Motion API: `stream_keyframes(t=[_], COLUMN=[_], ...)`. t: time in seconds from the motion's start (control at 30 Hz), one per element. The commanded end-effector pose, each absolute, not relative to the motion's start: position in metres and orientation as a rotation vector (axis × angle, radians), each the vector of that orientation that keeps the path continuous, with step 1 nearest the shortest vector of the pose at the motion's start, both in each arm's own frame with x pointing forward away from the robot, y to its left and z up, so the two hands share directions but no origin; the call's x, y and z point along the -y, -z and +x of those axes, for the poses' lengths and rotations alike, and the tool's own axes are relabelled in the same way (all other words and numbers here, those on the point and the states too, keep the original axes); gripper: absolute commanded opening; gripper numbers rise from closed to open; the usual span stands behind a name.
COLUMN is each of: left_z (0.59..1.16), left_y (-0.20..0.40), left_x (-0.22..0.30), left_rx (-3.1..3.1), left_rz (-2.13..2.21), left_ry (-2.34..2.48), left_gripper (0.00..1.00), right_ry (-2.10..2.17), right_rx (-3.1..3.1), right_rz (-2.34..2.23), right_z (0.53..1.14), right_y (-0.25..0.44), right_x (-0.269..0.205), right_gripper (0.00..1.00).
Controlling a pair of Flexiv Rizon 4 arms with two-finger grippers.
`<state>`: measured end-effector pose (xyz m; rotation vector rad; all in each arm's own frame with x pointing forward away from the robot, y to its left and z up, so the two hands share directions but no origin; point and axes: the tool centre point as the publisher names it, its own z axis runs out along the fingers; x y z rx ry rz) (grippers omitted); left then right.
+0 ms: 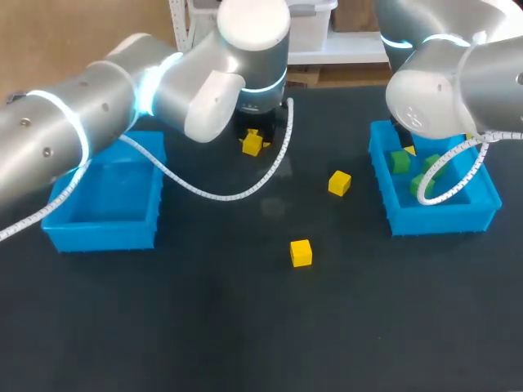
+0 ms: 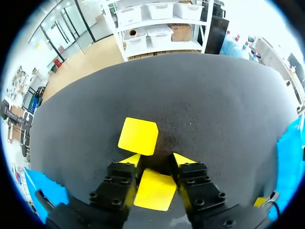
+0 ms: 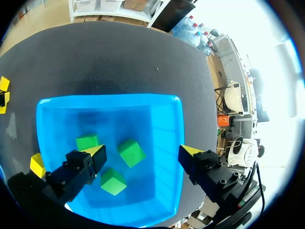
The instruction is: Put the green cubes in the right bin and the yellow cubes in the left bin.
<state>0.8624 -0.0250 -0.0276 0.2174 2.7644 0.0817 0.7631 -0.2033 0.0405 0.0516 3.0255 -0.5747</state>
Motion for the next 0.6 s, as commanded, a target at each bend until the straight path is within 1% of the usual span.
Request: stream_keyframes(t=[0.03,0.6], left_z=[0.871,0.865], left_y=[0.035,-0.026], left_x=[0.023,0.006], left_rx=[-2.758,-2.669], left_rz=[0.225,0.254], left_ry=[-0.069,-0.052], left_gripper=[0.0,0.0], right_ry=[0.571,0.571], right_rx=[-3.023,-3.023], right_rz=[0.05,0.05], right_z=[0.762,0.762], right_y=[-0.041,-0.041], right_x=[0.204,0.204], right_gripper=[1.0,1.0])
